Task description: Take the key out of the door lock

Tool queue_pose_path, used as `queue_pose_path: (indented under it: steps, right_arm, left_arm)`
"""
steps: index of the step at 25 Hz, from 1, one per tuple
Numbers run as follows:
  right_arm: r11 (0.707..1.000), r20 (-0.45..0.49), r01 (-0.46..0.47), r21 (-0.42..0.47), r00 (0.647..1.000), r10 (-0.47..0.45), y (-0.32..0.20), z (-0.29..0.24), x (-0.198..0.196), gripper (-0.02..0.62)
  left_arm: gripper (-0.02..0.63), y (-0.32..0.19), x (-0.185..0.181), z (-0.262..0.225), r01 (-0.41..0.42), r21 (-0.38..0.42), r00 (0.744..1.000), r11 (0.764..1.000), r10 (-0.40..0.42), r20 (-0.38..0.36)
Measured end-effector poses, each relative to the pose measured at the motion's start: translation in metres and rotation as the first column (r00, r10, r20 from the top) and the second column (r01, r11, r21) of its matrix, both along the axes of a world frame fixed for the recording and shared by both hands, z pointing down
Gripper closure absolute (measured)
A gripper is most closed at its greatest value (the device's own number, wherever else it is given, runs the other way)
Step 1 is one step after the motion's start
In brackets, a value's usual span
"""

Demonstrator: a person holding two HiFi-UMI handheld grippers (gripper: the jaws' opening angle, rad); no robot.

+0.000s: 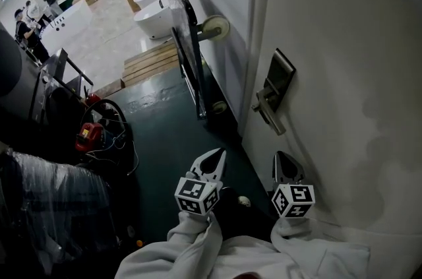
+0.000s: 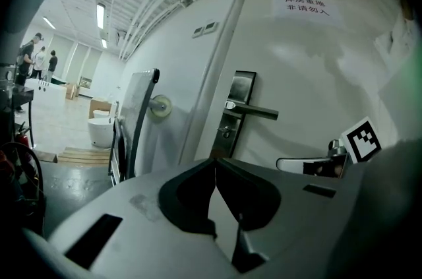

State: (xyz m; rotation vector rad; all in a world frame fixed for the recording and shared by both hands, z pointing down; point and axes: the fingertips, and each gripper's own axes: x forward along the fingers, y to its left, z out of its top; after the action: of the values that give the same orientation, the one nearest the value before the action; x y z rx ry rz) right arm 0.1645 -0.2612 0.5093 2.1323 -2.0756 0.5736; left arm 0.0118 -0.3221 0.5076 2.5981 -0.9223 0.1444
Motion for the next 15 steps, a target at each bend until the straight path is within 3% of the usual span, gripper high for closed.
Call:
queue_pose_path:
  steps: [6,15]
  right_arm:
    - [0.995,-0.003,-0.095,-0.012,0.996,0.095,-0.006,-0.003,0.001,0.543]
    - [0.976,-0.022,-0.217,-0.027,0.976,0.216,-0.004,-0.001,0.002,0.543]
  left_arm:
    - [0.591,-0.026,0.013,-0.003,-0.104,-0.024,0.995,0.994,0.103,-0.018]
    - [0.591,-0.056,0.039,-0.003,-0.219,-0.08,0.971,0.972,0.209,-0.119]
